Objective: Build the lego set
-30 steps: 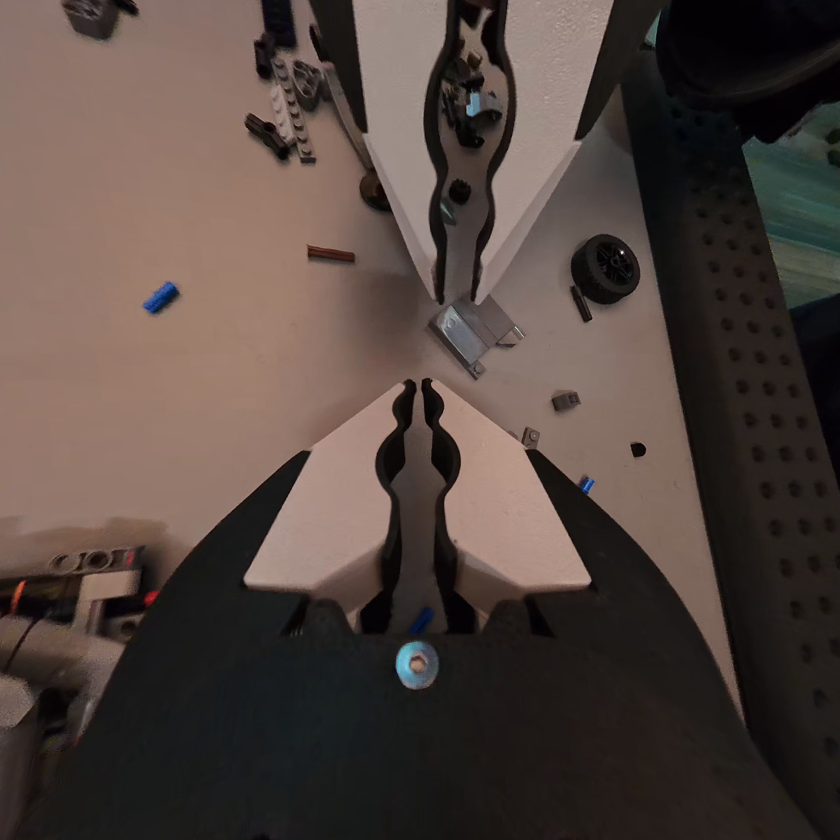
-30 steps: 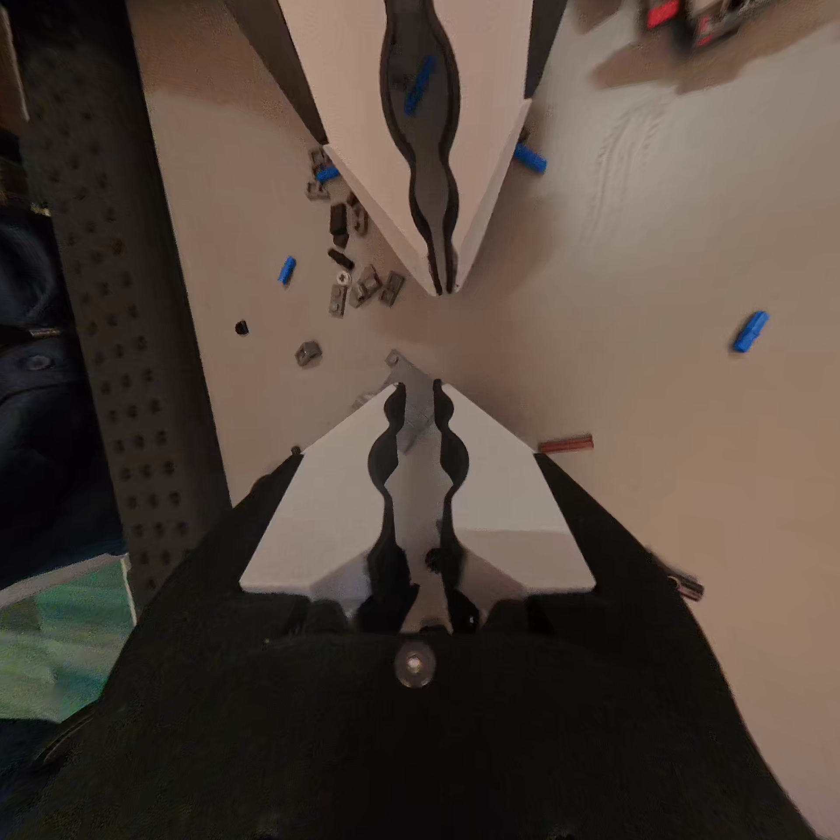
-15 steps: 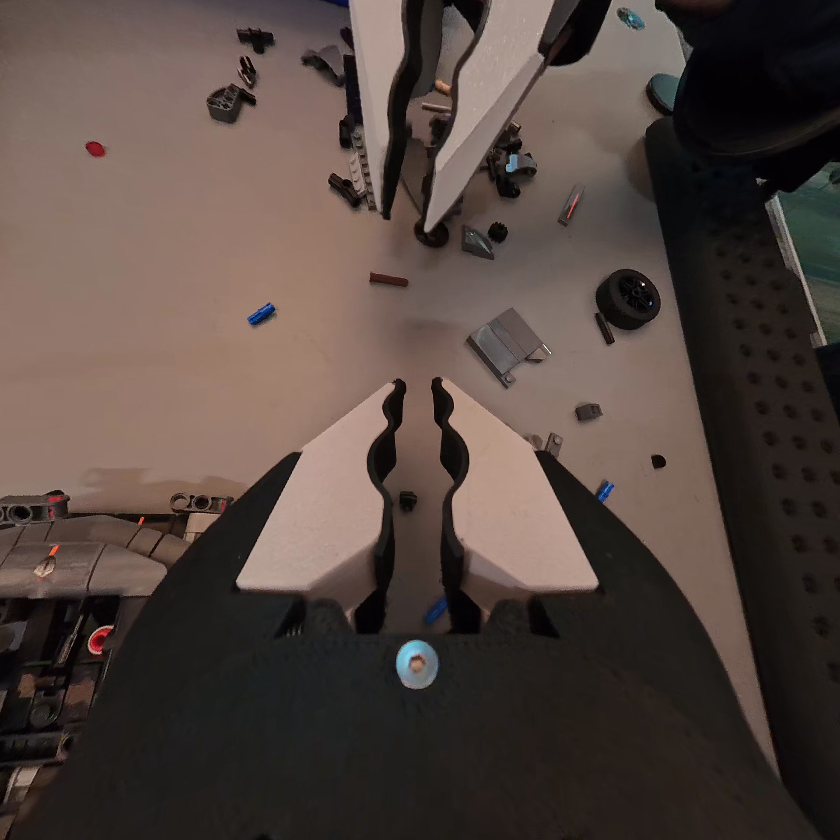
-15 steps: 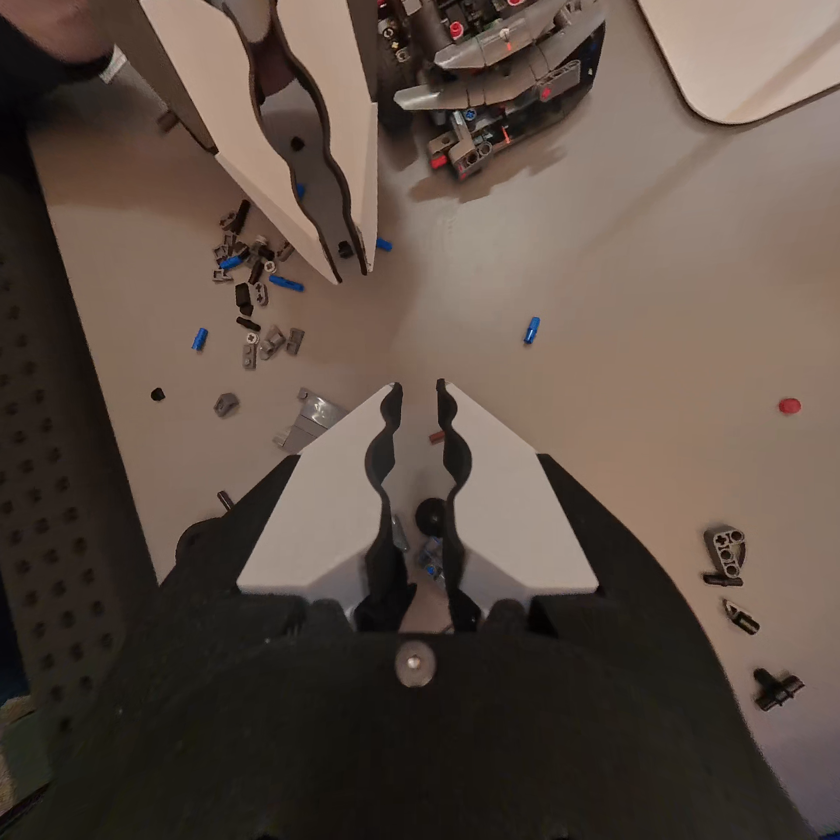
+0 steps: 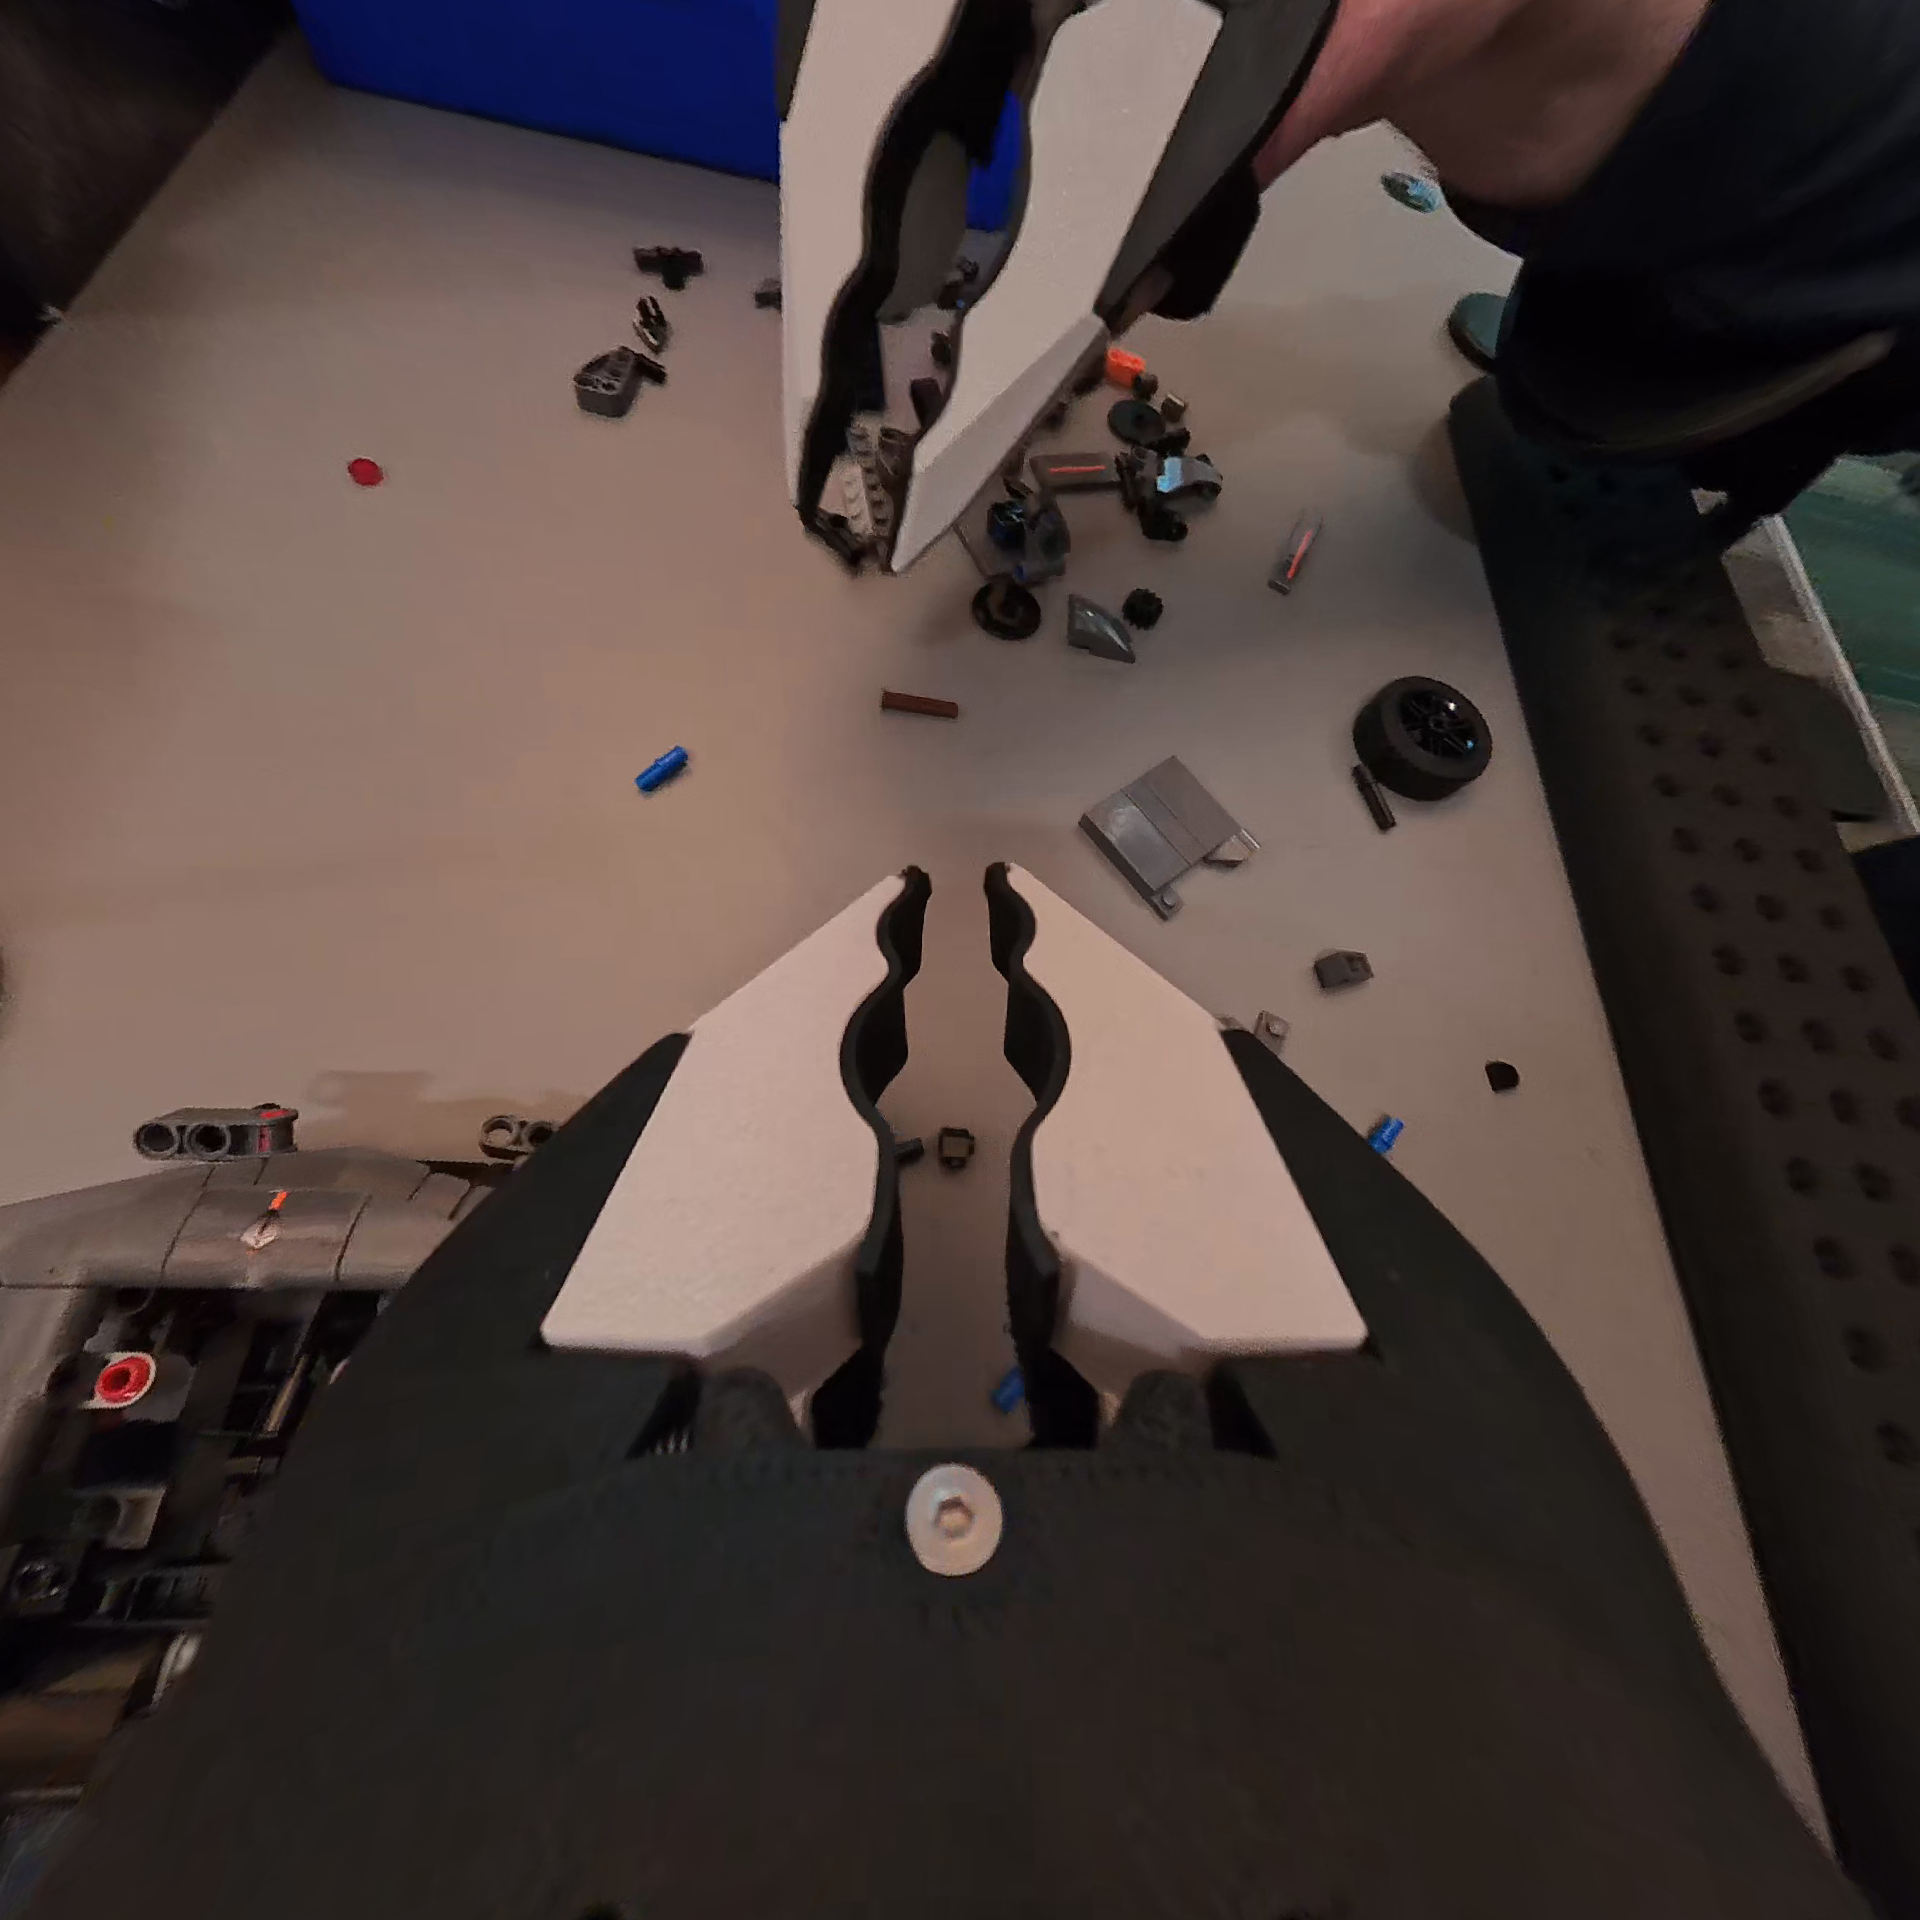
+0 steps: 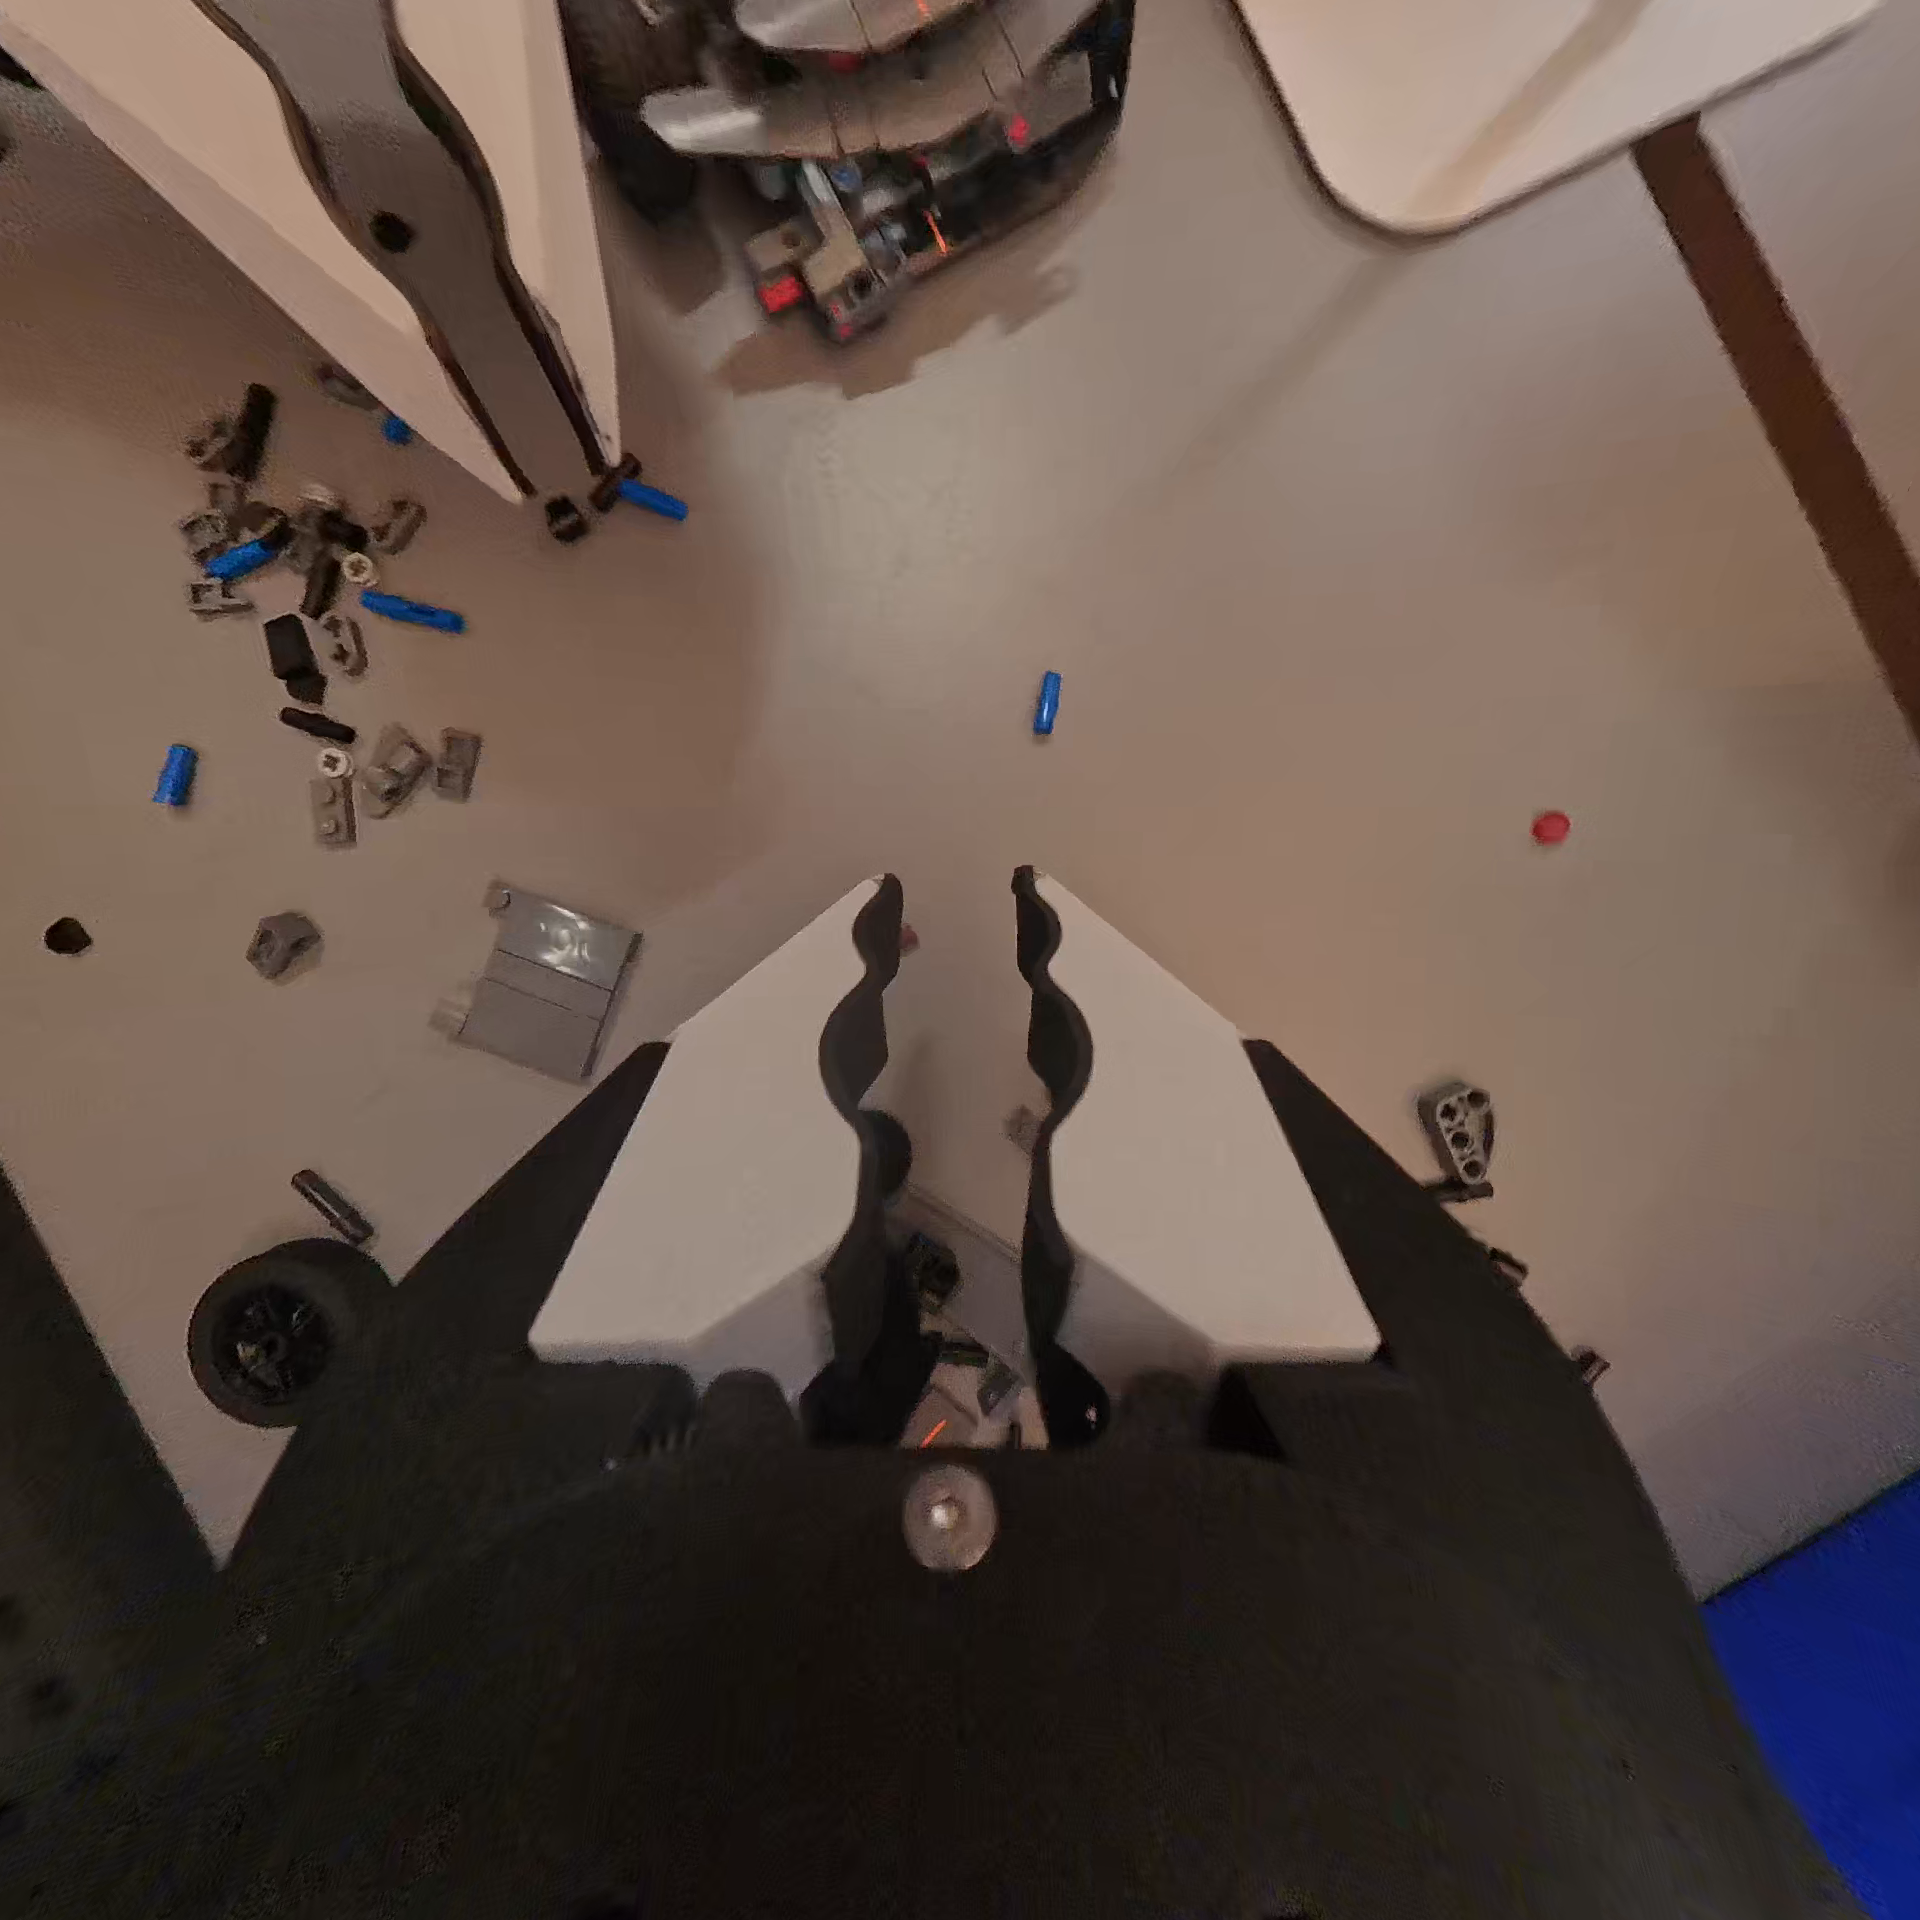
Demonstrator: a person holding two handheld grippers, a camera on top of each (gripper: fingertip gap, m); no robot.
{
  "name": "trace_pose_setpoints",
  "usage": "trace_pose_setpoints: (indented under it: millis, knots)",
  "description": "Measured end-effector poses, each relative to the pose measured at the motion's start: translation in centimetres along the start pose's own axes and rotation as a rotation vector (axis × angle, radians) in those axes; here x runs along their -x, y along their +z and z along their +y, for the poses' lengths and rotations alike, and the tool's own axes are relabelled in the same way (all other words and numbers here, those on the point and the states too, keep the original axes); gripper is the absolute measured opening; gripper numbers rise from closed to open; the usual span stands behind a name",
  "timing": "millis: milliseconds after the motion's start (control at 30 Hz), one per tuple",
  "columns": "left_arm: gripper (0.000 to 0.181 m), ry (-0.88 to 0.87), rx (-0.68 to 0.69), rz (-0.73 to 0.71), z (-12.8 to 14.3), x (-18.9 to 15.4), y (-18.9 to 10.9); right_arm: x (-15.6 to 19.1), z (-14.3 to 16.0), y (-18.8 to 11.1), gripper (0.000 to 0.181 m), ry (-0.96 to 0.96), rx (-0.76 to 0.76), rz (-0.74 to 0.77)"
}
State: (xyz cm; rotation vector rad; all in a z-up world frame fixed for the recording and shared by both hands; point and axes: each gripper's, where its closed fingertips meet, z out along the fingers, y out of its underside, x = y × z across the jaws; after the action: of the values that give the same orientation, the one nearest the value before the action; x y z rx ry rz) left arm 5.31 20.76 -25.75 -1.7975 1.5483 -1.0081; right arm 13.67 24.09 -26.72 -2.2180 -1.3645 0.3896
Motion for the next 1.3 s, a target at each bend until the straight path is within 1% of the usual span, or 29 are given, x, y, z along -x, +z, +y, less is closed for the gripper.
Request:
trace_pose_setpoints:
  millis: [67, 133, 233, 333, 400, 467, 533, 633, 700, 733, 867, 1100, 1133, 1300]
  knots:
    - [0.01, 0.028, 0.061, 0.01, 0.6, -0.5, -0.2, 0.4, -0.5, 0.0, 0.017, -0.016, -0.016, 0.0]
    - [0.01, 0.072, 0.124, 0.044, 1.1, -1.8, -0.7, 0.9, -0.4, 0.5, 0.016, -0.039, -0.004, -0.016]
    - [0.009, 0.159, 0.212, 0.12, 2.1, -5.0, -2.0, 1.1, 0.4, 1.4, 0.016, -0.063, 0.056, -0.005]
    - [0.004, 0.25, 0.362, 0.086, 5.3, -6.9, -3.2, 1.0, 0.6, 1.6, 0.016, -0.073, 0.068, 0.001]
    - [0.001, 0.267, 0.438, 0.027, 7.7, -7.0, -3.9, 1.0, 0.3, 1.4, 0.014, -0.066, 0.058, -0.001]
    - [0.003, 0.251, 0.431, 0.024, 9.0, -7.8, -4.3, 1.0, 0.2, 1.4, 0.014, -0.064, 0.055, -0.002]
    - [0.004, 0.261, 0.403, 0.018, 9.7, -8.4, -4.1, 1.0, 0.3, 1.4, 0.014, -0.066, 0.057, 0.0]
    - [0.005, 0.329, 0.46, -0.049, 11.1, -7.9, -3.6, 1.2, 0.2, 1.5, 0.013, -0.071, 0.059, 0.001]
    - [0.007, 0.359, 0.486, -0.059, 11.7, -7.9, -3.0, 1.2, 0.3, 1.7, 0.013, -0.074, 0.063, 0.0]
    - [0.008, 0.372, 0.485, -0.08, 11.8, -7.6, -2.8, 1.2, 0.3, 1.7, 0.013, -0.072, 0.067, -0.003]
    - [0.015, 0.367, 0.452, -0.069, 11.8, -7.4, -2.3, 1.2, 0.5, 1.8, 0.013, -0.071, 0.071, -0.007]
    - [0.009, 0.296, 0.417, -0.027, 11.7, -7.3, -2.2, 1.2, 0.4, 1.6, 0.012, -0.073, 0.068, -0.013]
    - [0.004, 0.284, 0.414, -0.019, 11.8, -7.4, -2.3, 1.2, 0.4, 1.6, 0.012, -0.074, 0.068, -0.013]
    - [0.004, 0.261, 0.394, -0.006, 11.8, -7.4, -2.3, 1.3, 0.4, 1.6, 0.012, -0.075, 0.069, -0.016]
